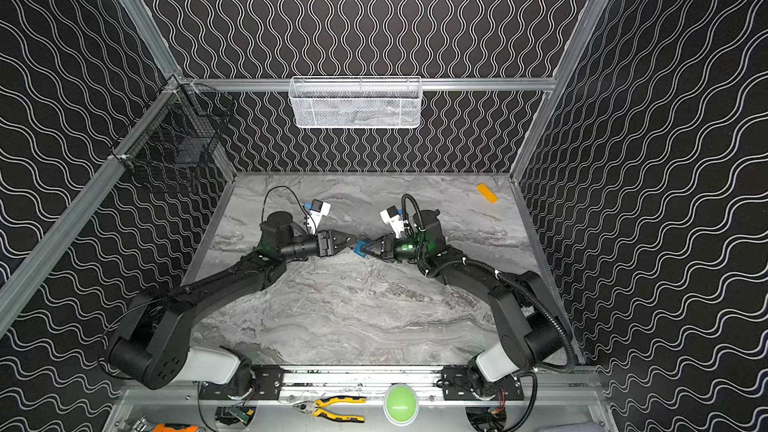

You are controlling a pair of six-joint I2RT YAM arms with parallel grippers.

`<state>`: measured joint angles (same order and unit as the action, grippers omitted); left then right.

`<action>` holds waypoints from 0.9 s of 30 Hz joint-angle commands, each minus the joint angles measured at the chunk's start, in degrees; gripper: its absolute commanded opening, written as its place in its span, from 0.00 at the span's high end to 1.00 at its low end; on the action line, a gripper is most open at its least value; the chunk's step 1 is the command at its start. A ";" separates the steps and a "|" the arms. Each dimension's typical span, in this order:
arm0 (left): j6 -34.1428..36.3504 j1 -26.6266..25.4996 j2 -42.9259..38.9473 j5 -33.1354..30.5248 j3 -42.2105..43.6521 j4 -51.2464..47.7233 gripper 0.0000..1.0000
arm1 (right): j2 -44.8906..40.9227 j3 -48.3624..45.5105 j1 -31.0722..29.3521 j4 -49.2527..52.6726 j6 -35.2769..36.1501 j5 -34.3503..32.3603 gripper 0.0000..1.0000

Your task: Lock with the key

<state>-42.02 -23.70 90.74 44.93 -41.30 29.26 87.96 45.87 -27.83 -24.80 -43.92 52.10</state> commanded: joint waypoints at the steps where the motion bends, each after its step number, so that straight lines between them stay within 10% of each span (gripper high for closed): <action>1: -1.54 0.06 0.56 1.75 0.51 4.57 0.40 | -0.39 0.18 -0.03 -1.83 0.42 0.29 1.00; 27: 0.03 1.12 0.64 1.39 0.67 2.18 0.79 | -1.21 0.20 -0.02 0.00 2.04 -0.08 1.00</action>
<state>-43.13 -22.65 91.02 45.52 -40.47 28.82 87.20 45.89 -27.86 -23.94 -42.17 52.16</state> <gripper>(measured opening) 0.217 0.141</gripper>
